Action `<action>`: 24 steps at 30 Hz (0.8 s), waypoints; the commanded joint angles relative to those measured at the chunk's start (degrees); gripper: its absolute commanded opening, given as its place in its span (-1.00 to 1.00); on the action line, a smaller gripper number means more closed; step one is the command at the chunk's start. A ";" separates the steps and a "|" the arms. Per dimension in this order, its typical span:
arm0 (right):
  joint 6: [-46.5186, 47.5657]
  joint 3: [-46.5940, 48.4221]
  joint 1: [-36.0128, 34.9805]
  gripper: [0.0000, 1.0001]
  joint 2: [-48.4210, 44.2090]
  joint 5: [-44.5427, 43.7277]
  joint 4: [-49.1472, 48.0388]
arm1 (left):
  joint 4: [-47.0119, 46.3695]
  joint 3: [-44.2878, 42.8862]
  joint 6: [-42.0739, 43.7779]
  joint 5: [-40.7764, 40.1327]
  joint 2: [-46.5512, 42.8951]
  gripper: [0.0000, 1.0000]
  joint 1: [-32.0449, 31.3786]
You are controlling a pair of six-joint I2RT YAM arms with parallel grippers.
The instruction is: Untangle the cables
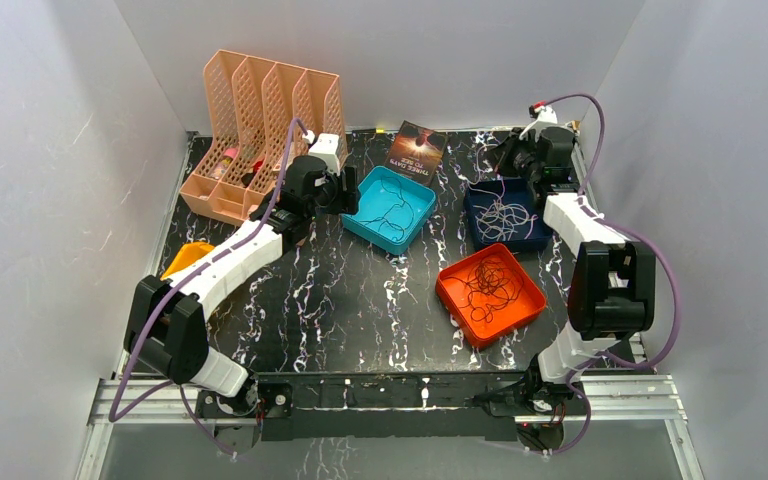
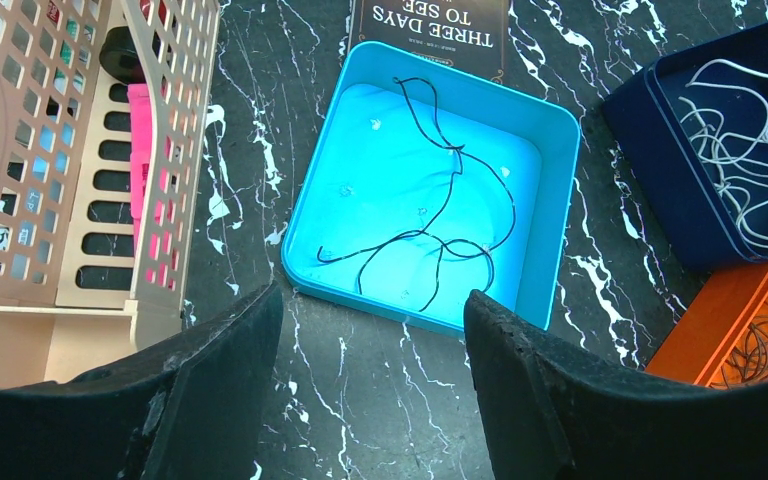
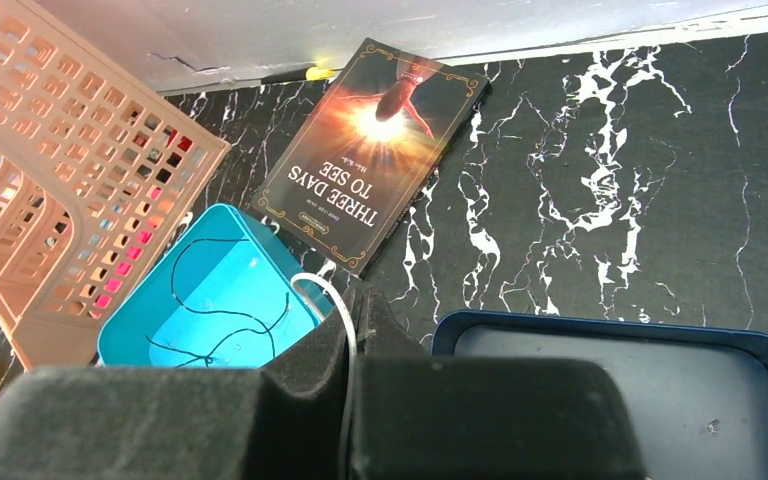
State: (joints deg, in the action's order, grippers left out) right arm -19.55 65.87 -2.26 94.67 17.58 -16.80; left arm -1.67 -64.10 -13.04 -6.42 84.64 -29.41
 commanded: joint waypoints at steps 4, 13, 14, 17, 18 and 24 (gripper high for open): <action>0.16 0.39 0.33 -0.90 -1.14 -7.13 0.69 | 0.00 0.02 0.56 -0.08 -2.29 0.31 0.45; 5.19 -0.24 0.48 -0.91 1.61 -24.14 8.62 | 0.00 -0.06 0.51 0.40 -2.11 0.31 0.40; 5.45 -0.02 0.50 -0.91 2.22 -24.45 9.22 | 0.00 -0.06 0.55 0.36 -2.11 0.31 0.40; 5.70 0.73 0.49 -0.91 3.89 -24.15 11.01 | -0.02 -0.06 0.56 0.46 -2.02 0.31 0.40; 5.75 1.20 0.43 -0.91 4.54 -23.95 12.03 | 0.03 -0.06 0.50 0.44 -2.02 0.31 0.40; 5.40 3.08 0.53 -0.89 9.58 -24.37 16.97 | 0.19 -0.15 0.55 0.48 -1.92 0.32 0.43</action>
State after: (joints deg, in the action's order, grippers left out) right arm -14.72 66.00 -2.09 102.28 -5.21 -2.81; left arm -1.65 -64.10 -13.02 -6.37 84.64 -29.34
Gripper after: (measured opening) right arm 0.052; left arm 0.655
